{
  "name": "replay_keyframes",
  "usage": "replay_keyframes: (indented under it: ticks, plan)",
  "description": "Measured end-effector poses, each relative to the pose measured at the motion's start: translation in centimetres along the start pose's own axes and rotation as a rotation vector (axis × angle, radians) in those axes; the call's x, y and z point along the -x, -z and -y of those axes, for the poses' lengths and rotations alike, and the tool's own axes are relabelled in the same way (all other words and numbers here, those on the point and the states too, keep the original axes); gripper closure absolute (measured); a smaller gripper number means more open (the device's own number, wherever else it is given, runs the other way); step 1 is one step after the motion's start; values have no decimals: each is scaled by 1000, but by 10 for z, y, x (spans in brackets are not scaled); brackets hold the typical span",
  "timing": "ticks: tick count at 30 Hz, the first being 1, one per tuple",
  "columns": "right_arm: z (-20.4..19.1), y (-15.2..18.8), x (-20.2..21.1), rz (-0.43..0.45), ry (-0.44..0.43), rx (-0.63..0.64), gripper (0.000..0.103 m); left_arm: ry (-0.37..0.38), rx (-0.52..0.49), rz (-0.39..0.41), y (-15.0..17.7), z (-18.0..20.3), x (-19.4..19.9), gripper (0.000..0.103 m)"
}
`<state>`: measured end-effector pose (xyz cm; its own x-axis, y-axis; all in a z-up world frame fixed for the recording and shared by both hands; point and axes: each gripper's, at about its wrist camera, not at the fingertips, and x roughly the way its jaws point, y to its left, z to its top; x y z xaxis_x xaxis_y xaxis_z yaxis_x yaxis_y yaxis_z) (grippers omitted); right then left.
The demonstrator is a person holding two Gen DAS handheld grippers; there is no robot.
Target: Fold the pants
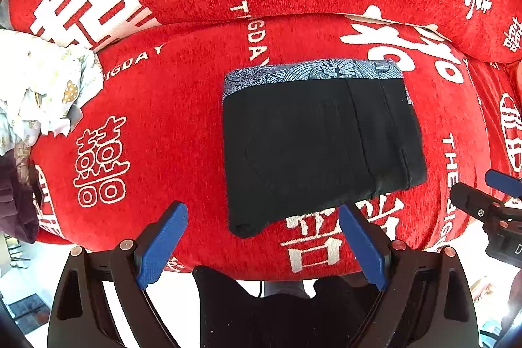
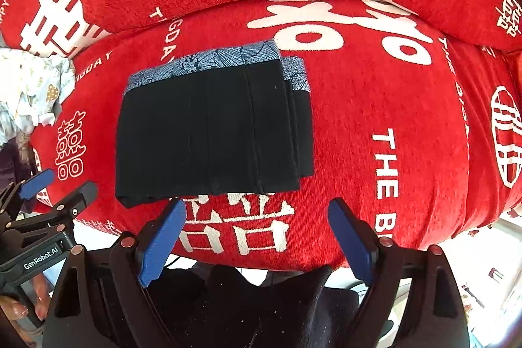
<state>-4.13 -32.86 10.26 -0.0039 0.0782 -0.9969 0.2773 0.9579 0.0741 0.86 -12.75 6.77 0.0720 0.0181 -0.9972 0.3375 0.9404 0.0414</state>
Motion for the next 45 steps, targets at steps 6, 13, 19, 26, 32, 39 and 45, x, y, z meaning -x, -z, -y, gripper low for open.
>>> replay_keyframes:
  ticks: [6, 13, 19, 26, 32, 39, 45]
  plan:
    - [-11, -4, 8, 12, 1, 31, 12, -1, -5, 3, -1, 1, 5, 9]
    - [-20, -9, 17, 34, 37, 63, 12, 2, -1, 5, -2, 0, 8, 9]
    - [-21, -9, 17, 27, 43, 64, 12, -4, -4, 2, -1, -1, 8, 9]
    - [-21, -8, 18, 29, 57, 59, 12, -5, -14, 4, -1, -1, 9, 9]
    - [-20, -8, 18, 28, 60, 59, 12, -6, -28, 8, 1, 3, 12, 9]
    - [-19, -6, 19, 27, 65, 57, 12, -5, -39, 10, 0, 6, 14, 9]
    - [-19, -7, 20, 30, 73, 62, 12, -4, -42, 11, -1, 5, 15, 9]
